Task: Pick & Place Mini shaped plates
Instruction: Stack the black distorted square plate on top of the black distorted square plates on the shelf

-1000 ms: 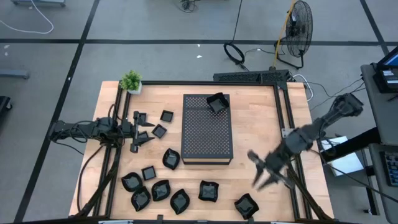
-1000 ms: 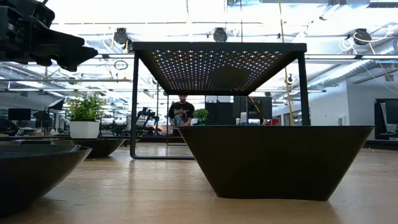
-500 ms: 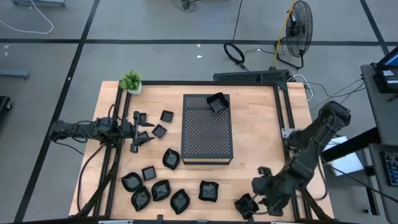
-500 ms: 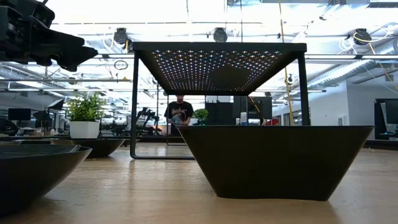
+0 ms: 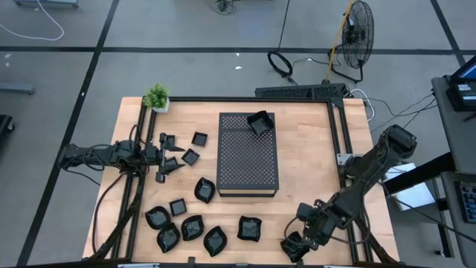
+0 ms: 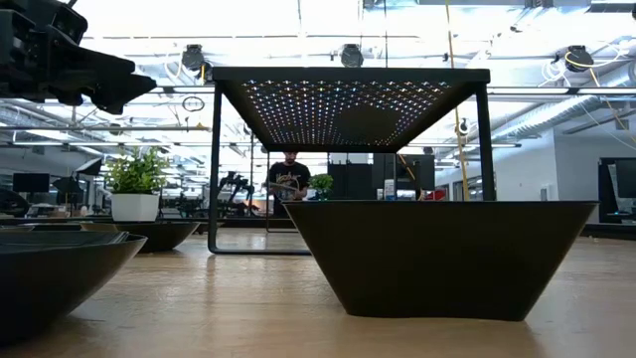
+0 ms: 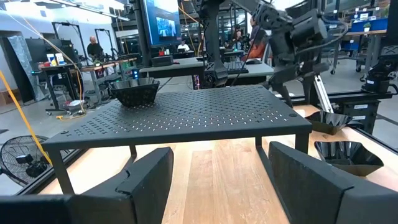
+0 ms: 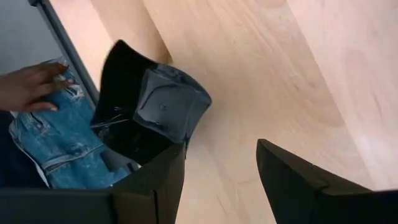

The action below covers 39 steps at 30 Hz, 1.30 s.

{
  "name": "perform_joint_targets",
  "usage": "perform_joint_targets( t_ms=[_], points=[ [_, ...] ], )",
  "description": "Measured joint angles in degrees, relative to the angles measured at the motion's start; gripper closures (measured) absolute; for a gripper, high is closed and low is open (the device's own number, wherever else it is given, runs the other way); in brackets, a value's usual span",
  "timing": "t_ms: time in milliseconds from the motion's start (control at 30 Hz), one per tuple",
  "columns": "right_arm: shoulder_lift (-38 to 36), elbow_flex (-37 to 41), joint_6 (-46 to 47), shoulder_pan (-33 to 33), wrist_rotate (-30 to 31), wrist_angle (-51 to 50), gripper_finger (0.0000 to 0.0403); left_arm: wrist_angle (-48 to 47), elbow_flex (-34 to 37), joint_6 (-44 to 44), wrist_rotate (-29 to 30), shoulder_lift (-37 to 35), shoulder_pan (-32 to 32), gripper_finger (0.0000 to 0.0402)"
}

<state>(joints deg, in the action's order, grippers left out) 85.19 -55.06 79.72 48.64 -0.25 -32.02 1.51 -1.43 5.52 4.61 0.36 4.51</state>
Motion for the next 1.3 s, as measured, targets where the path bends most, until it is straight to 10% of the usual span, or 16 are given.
perform_joint_targets(
  t_ms=[1000,1300],
  points=[
    [6.0,5.7,-3.1,0.6,-1.4,13.4,0.0247,0.0,0.0,0.0,0.0,0.0,0.0,0.0133],
    [5.7,5.7,-8.7,-0.7,-1.5,11.7,0.0332,0.0,0.0,0.0,0.0,0.0,0.0,0.0133]
  ],
)
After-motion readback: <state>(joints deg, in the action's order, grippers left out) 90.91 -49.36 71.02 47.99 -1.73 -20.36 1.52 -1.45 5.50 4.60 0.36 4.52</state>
